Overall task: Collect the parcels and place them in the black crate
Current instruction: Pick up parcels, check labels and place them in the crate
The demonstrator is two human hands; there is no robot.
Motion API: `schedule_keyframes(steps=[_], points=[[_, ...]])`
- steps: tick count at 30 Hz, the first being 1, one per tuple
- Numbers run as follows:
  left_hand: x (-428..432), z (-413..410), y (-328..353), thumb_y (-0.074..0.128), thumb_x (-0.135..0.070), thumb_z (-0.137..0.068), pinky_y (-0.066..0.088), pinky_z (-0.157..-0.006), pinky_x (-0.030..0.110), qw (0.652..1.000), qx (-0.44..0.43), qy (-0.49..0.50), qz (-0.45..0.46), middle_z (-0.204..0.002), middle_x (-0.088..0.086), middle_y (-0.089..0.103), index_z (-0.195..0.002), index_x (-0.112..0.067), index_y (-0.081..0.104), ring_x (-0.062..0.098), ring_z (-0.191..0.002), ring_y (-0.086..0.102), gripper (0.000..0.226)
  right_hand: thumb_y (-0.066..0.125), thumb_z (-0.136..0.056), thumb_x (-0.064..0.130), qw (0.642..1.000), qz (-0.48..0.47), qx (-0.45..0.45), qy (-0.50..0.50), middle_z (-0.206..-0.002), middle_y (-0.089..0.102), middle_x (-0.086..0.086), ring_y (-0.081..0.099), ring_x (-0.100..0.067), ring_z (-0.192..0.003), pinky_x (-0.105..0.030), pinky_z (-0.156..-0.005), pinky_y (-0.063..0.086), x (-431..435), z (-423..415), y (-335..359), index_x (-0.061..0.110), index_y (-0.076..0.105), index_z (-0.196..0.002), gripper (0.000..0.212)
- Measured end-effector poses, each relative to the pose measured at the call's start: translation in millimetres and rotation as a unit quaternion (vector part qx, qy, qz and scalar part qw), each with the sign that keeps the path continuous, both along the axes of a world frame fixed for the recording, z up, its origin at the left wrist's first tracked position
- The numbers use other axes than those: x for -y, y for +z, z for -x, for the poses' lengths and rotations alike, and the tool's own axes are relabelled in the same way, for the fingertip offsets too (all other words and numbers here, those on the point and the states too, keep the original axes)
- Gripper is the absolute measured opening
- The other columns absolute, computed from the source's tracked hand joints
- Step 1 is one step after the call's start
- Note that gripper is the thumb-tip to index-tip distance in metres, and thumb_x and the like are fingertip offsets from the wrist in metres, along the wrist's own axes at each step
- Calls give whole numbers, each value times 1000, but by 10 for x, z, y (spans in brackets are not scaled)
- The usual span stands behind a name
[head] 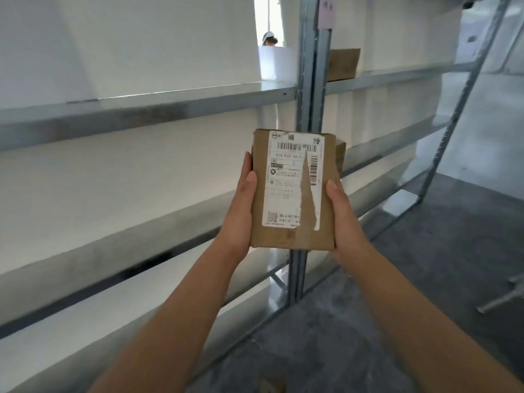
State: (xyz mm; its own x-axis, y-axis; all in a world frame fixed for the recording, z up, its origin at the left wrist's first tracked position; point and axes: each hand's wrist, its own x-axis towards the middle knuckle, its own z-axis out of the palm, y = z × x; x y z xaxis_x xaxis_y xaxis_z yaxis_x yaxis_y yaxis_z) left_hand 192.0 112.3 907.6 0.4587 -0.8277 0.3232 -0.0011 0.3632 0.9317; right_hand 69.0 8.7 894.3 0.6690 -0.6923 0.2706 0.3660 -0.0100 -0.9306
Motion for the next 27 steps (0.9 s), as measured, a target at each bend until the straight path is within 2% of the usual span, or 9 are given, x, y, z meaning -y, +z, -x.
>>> schedule_keyframes(steps=[2, 6, 10, 12, 17, 21, 27], points=[[-336, -83, 2, 32, -54, -92, 46, -102, 46, 999, -3, 40, -4, -143, -3, 50, -149, -36, 22, 18, -124, 55, 61, 42, -86, 50, 999, -8, -11, 45, -126, 62, 4, 65, -11, -105, -25, -76, 57, -223, -191, -33, 30, 32, -144, 62], [-1004, -264, 15, 33, -57, -90, 45, -103, 49, 993, -10, 120, -10, -143, -5, 49, -149, -38, 22, 18, -124, 55, 63, 39, -94, 47, 992, -13, -21, 121, -126, 61, 3, 66, -7, -101, -22, -72, 56, -694, -571, -44, 28, 33, -144, 54], [-1615, -397, 7, 34, -59, -88, 44, -104, 50, 982, -21, 190, 1, -146, -3, 47, -149, -38, 21, 20, -127, 52, 66, 42, -83, 53, 979, 5, -22, 201, -127, 61, 3, 66, -11, -103, -26, -74, 58, -1212, -893, 52, 30, 34, -143, 65], [-1927, -482, 9, 35, -58, -87, 44, -104, 49, 975, -29, 220, 0, -146, -2, 47, -150, -34, 21, 20, -127, 52, 68, 39, -89, 49, 972, 7, -20, 234, -126, 61, 3, 67, -10, -101, -24, -70, 57, -1489, -1058, 79, 28, 34, -143, 58], [-2789, -685, 38, 32, -57, -90, 42, -106, 48, 958, -17, 286, 8, -147, 2, 45, -151, -28, 18, 22, -130, 50, 69, 32, -97, 41, 954, 8, -15, 298, -135, 55, 2, 63, -12, -109, -30, -83, 57, -2279, -1463, 142, 30, 30, -145, 49], [-3518, -804, 30, 29, -54, -92, 44, -104, 49, 942, -3, 336, 17, -146, 5, 46, -151, -26, 18, 24, -130, 50, 66, 30, -97, 42, 936, 18, -22, 351, -134, 55, 4, 63, -12, -110, -30, -81, 57, -2981, -1741, 153, 33, 31, -144, 47], [-4501, -966, 21, 26, -45, -97, 44, -103, 50, 918, 14, 396, 30, -145, 10, 45, -151, -24, 18, 27, -130, 49, 58, 30, -97, 45, 912, 24, -21, 410, -136, 54, 7, 60, -13, -114, -34, -87, 55, -3944, -2132, 124, 36, 30, -144, 48]])
